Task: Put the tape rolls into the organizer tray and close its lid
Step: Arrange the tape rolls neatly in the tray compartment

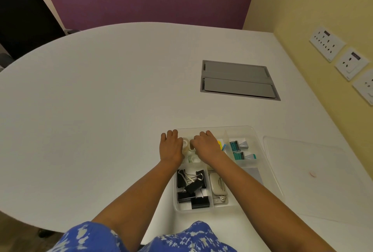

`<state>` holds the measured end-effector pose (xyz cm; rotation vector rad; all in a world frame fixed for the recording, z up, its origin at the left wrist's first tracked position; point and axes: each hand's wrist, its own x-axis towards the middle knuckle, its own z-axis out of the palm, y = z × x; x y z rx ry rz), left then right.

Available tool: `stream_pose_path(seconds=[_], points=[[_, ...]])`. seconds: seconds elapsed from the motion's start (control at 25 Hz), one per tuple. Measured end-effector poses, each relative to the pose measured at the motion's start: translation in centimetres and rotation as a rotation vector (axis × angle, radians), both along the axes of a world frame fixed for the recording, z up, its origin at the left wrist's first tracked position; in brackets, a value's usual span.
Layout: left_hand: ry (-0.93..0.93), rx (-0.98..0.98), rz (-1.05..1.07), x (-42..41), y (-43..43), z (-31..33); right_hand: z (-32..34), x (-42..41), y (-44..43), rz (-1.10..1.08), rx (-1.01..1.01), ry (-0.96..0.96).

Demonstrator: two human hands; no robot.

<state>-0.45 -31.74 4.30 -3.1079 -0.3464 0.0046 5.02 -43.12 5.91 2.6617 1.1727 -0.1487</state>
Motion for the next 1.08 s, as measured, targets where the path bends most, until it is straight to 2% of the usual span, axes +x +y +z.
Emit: stream_pose_path(seconds=[0.2,0.28,0.4,0.6,0.76,0.92,1.08], points=[[0.061,0.015,0.05,0.0,-0.6,0.0,-0.7,-0.4,0.0,0.022,-0.003,0.001],[0.084,0.019,0.06,0.1,-0.7,0.1,-0.2,-0.7,0.1,-0.013,-0.077,-0.035],[0.116,0.011,0.055,0.1,-0.8,0.1,-1.1,-0.3,0.3,-0.039,0.014,-0.105],[0.126,0.007,0.019,0.1,-0.7,0.0,-0.8,-0.8,0.5,-0.02,-0.096,-0.08],[0.096,0.023,0.012,0.2,-0.4,0.1,-0.1,-0.5,0.3,-0.18,0.073,-0.191],[-0.032,-0.066,-0.034,1.0,0.2,0.3,-0.2,1.3,0.3,-0.198,0.127,-0.046],[0.094,-0.008,-0.143,2.0,0.8,0.8,-0.4,1.9,0.8,-0.066,0.067,-0.052]])
